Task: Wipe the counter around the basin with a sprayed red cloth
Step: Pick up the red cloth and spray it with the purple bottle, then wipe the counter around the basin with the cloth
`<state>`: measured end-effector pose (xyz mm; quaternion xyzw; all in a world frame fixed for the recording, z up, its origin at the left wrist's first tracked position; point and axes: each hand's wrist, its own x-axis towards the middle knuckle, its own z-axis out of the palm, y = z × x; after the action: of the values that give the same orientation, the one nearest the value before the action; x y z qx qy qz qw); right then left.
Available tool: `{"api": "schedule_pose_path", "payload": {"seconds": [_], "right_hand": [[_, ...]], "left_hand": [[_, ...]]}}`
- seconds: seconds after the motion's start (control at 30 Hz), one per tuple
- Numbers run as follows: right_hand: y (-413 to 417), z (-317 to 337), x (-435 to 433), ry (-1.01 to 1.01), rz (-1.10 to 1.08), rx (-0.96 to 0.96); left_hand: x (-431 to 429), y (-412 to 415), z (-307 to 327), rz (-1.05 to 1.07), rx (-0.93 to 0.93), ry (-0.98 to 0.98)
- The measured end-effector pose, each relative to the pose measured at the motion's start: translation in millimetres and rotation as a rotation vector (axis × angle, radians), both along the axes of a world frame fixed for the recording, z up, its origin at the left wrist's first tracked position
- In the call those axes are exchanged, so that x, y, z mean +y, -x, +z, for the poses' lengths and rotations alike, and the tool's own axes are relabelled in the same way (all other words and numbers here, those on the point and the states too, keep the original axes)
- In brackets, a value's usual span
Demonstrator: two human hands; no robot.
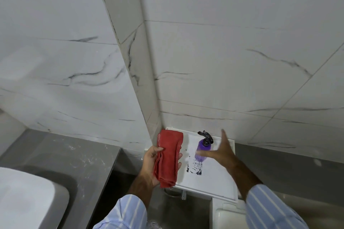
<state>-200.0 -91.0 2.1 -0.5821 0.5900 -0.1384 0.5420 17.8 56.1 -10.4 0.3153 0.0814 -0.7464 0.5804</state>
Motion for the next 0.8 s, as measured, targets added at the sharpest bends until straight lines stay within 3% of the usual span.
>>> {"api": "schedule_pose_path", "payload": {"seconds": [0.1,0.17,0.27,0.37,0.53,0.67,0.8], "right_hand": [[42,18,24,-0.076,-0.167,0.052],[47,24,48,-0.183,-0.029,0.046],[6,29,76,-0.404,0.152,-0.155],[-60,37,86,-0.559,0.100,-0.455],[-159,54,93,-0.533,0.190,-0.545],[-234,59,112,-0.482,0.236,-0.554],[-307,51,133,-0.387,0.305,-0.509]], "left_hand": [[9,-3,7,-0.013,0.017,0.012],[17,-5,15,-0.037,0.025,0.037],[37,-10,27,-0.104,-0.017,0.088],[62,-27,40,-0.165,-0.013,0.130],[107,-92,55,-0.237,-0.093,0.168],[143,-166,58,-0.204,-0.219,0.068],[180,-257,60,-0.247,-0.642,-0.116]]}}
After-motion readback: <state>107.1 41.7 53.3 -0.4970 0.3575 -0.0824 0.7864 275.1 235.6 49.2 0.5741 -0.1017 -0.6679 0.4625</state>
